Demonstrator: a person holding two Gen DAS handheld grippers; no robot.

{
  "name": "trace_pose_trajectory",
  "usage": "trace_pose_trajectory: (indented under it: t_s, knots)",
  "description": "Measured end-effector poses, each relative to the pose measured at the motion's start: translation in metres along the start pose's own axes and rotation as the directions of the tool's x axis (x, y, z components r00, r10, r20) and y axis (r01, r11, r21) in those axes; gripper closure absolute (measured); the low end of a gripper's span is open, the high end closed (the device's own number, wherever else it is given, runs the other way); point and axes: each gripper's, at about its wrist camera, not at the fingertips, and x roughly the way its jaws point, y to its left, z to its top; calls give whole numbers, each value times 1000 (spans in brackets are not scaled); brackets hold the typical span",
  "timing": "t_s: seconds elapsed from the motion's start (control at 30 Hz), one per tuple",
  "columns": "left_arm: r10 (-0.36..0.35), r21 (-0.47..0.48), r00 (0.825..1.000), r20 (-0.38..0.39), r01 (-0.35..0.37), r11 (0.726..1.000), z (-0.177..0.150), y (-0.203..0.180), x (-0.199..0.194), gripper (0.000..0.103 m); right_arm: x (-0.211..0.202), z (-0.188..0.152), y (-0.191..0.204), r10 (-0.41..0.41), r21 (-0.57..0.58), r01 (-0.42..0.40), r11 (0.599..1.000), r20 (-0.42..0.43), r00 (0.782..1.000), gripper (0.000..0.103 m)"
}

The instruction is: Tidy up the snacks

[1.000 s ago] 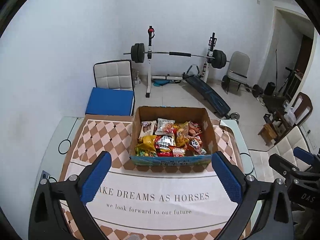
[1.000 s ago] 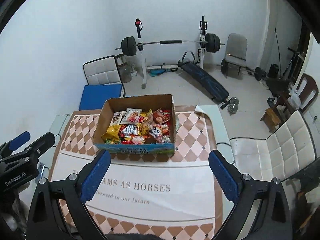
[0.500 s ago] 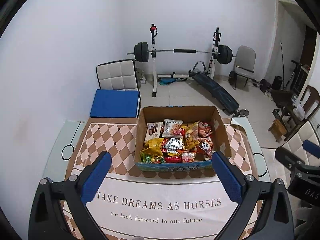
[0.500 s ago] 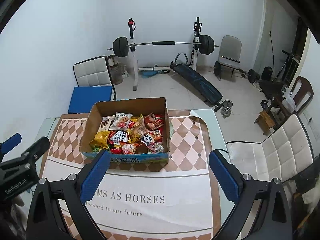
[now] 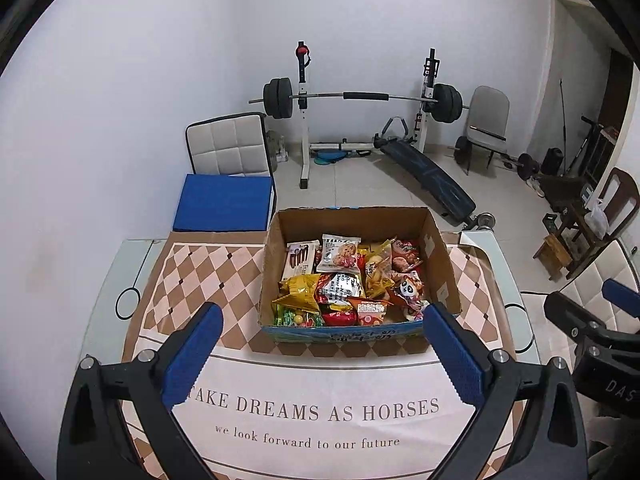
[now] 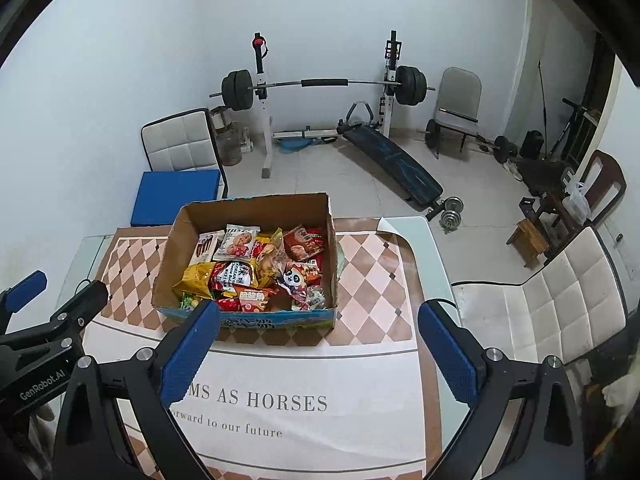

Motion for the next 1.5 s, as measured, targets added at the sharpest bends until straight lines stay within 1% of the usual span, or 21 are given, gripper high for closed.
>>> trace_pose_trajectory:
  t_s: [0.27, 1.23, 1.5]
  knots:
    - [4, 1, 1000, -5, -4, 1000, 0, 0, 3, 0, 13, -6, -1, -9, 18, 10, 1000, -13, 1000, 2]
    - [2, 0, 1000, 3, -2, 1000, 2, -2, 4, 0, 10, -7, -3, -20, 17, 20, 1000, -6, 1000, 2]
    - [-3, -3, 1000, 17, 3, 1000, 6, -9, -4, 0, 8, -6, -4, -17, 15, 17, 1000, -5, 1000, 2]
